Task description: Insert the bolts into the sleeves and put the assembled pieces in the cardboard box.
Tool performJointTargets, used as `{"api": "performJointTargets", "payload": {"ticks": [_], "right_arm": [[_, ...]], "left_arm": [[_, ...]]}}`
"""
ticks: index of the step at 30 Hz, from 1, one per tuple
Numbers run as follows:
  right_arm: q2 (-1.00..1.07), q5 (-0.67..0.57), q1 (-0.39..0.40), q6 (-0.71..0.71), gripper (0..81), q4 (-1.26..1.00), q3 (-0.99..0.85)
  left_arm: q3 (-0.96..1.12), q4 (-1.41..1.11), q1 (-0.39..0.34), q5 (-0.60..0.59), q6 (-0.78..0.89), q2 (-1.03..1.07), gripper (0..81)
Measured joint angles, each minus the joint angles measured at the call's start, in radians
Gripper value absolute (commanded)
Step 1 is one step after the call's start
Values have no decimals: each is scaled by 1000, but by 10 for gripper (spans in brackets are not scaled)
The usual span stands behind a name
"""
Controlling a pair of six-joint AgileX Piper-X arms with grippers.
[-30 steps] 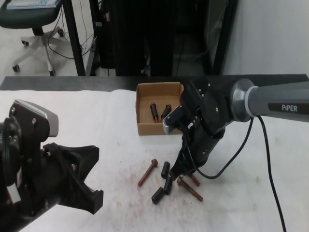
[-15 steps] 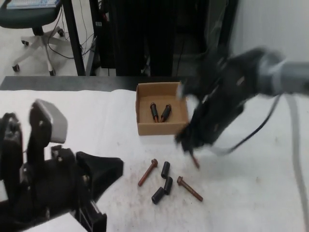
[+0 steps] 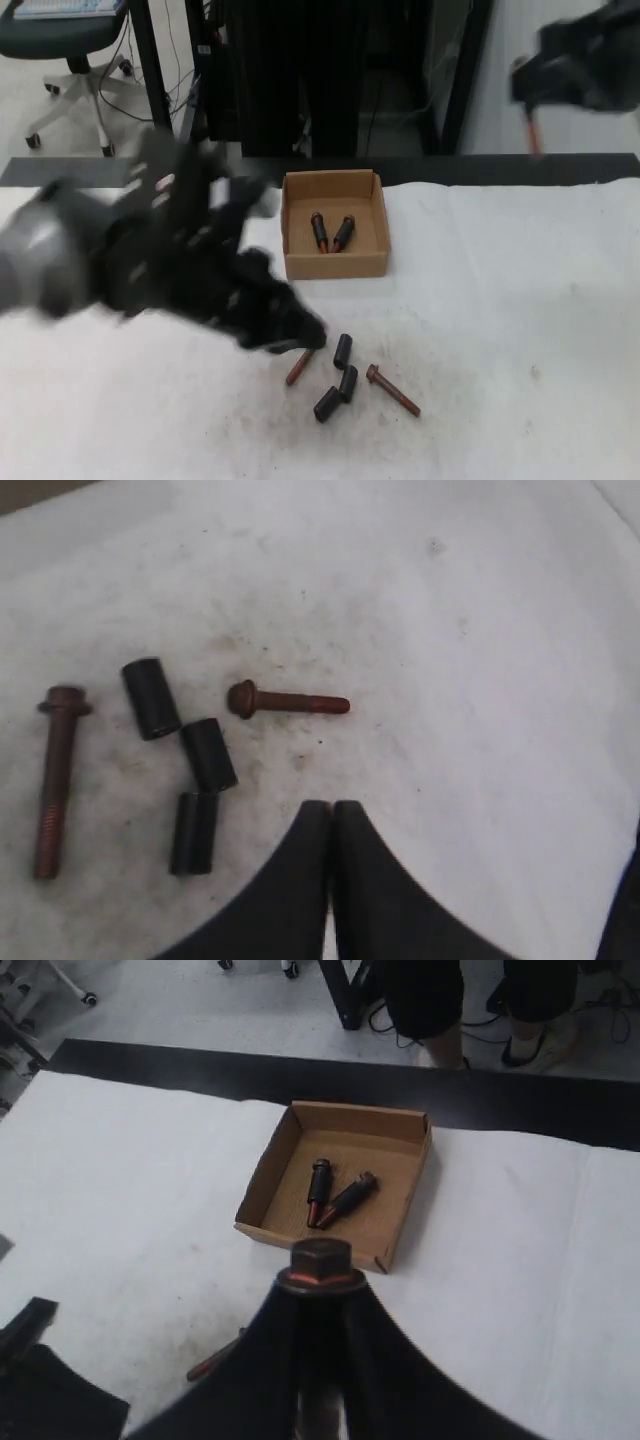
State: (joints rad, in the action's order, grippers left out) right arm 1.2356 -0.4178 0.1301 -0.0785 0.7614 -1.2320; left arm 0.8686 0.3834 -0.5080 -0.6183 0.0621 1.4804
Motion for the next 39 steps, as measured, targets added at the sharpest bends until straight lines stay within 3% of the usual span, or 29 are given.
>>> {"api": "performJointTargets", "payload": {"ticks": [4,7,11,17,39], "right_arm": [[-59,0,-19,31,8,55,0],[-93,-2,-20,65,8,117,0],[-94,-1,-20,71,8,123,0],[-94,-10,-21,71,8,123,0],[-94,-38,-21,71,8,147,0]], "left_arm": [[176,129,-67,-5,-92,142,347],[313,257,-124,113,-126,222,427],[412,404,-162,277,-183,289,427],[431,521,-191,391,-251,371,427],[431,500,-196,482,-310,438,427]]}}
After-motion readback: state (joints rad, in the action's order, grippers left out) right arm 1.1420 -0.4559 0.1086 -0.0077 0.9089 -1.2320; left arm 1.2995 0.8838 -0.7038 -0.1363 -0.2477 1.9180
